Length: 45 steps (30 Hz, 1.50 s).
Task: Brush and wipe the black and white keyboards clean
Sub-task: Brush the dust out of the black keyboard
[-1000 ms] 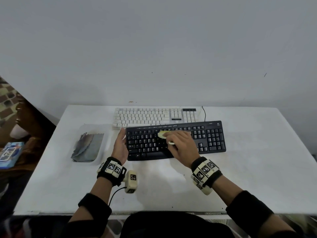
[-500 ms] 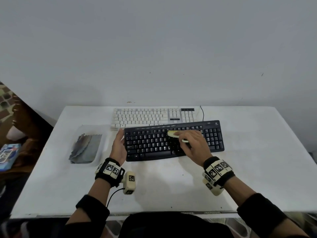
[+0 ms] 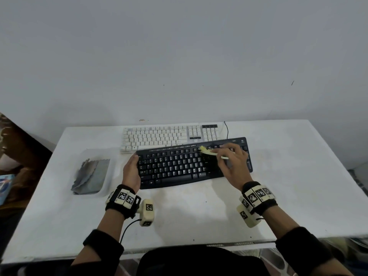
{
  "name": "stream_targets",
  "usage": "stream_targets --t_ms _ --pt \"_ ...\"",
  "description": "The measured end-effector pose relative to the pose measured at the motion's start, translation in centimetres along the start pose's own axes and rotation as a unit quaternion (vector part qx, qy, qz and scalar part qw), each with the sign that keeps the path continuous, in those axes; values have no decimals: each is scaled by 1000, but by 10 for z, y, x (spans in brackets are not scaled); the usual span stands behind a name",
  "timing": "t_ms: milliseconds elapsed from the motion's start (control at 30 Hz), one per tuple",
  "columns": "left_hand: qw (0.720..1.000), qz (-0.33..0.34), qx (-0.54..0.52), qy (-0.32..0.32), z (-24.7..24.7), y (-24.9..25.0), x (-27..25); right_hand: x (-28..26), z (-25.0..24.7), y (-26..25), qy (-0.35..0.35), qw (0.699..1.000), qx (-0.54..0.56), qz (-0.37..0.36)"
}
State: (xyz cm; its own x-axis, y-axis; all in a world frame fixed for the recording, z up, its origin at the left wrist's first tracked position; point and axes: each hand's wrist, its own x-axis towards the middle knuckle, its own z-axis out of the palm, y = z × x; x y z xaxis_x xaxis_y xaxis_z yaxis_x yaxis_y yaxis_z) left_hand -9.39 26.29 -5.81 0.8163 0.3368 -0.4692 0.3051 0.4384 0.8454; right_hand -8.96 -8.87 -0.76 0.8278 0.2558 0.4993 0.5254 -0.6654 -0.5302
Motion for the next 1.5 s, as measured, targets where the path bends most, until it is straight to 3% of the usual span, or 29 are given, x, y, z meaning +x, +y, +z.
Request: stream_targets --t_ms 300,400,567,700,833,933,1233,1400,1500 --pt "1000 -8 -8 0 0 0 0 8 23 -29 -52 996 71 -12" --pt "1000 -15 -9 4 2 2 -1 5 25 -25 -52 995 66 50" --pt "1000 -18 -10 2 3 4 -4 -4 15 -34 38 980 54 187" --pt "1000 -16 -13 -6 4 5 -7 -6 14 -45 49 966 70 245" --pt "1000 -13 -21 -9 4 5 -8 -3 19 -58 68 962 152 217" --pt "1000 -13 -23 -14 4 6 -10 -6 28 -57 43 975 135 173" --pt "999 -25 -24 -18 4 8 -10 -15 17 -34 141 959 107 223" --pt "999 -29 -25 -25 4 9 -12 -12 23 -50 77 986 68 128" --pt "999 -38 -26 -28 5 11 -13 -12 23 -39 67 986 41 147"
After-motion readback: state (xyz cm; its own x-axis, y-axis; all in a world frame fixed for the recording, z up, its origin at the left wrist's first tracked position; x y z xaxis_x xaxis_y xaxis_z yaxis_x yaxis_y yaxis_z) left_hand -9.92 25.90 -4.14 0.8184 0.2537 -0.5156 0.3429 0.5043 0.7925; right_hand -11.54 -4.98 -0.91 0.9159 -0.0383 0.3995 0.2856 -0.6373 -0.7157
